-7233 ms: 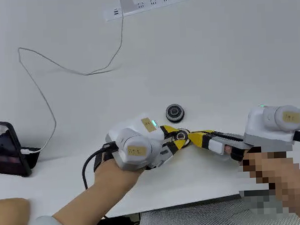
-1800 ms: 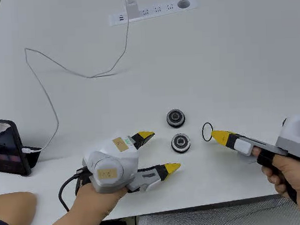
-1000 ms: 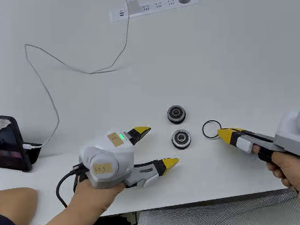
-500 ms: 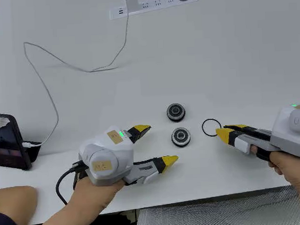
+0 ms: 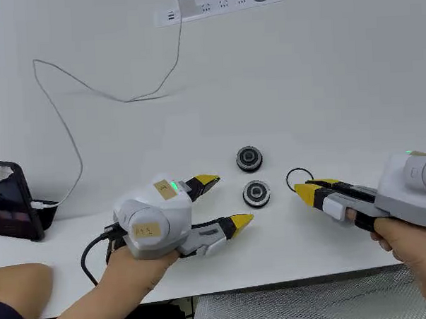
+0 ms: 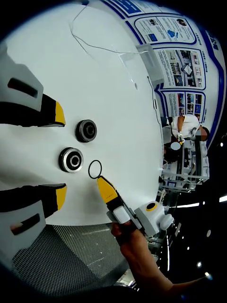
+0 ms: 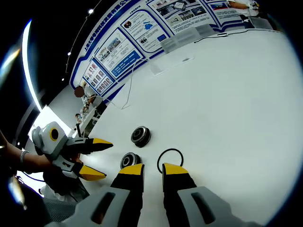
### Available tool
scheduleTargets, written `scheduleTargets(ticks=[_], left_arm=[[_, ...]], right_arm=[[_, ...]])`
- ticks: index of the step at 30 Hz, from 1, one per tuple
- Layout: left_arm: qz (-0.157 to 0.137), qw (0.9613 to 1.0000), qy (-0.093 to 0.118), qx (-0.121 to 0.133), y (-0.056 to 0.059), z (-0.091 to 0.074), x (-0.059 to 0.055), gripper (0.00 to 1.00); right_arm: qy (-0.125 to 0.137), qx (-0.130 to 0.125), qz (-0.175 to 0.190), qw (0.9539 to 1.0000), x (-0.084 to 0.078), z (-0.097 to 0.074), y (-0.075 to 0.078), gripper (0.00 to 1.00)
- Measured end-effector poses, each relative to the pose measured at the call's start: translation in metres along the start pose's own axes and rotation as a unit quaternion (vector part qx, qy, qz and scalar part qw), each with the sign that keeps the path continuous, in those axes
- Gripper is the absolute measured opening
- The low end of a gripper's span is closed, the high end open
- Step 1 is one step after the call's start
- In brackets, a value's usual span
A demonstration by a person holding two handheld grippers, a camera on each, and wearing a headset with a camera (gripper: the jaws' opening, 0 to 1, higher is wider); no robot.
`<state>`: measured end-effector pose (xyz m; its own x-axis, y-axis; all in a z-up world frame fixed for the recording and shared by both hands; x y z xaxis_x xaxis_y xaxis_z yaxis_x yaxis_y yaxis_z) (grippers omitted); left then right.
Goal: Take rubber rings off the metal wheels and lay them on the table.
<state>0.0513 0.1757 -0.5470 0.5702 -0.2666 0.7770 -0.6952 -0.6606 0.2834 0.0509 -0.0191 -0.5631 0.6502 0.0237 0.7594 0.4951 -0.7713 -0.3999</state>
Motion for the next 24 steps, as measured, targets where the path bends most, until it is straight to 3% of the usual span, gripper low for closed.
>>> scheduleTargets(ticks=[24], left_arm=[[0.03, 0.9991, -0.009, -0.028, 0.01, 0.022, 0.012, 0.27]], right_arm=[[0.004, 0.037, 0.016, 0.9992, 0.004, 0.016, -0.021, 0.14]])
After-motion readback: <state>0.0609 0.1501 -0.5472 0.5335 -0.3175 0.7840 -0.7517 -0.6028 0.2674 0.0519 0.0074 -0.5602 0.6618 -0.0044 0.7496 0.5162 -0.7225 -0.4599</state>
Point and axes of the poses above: the centre of the closed fingertips' face, and the gripper's own axes: z roughly forward along the fingers, y roughly to its right, x roughly out of its top, the point moved 7 cm from there along -z, roughly backward along the fingers, and after that the axes turned 14 degrees about -z, right-handed, at the moved point
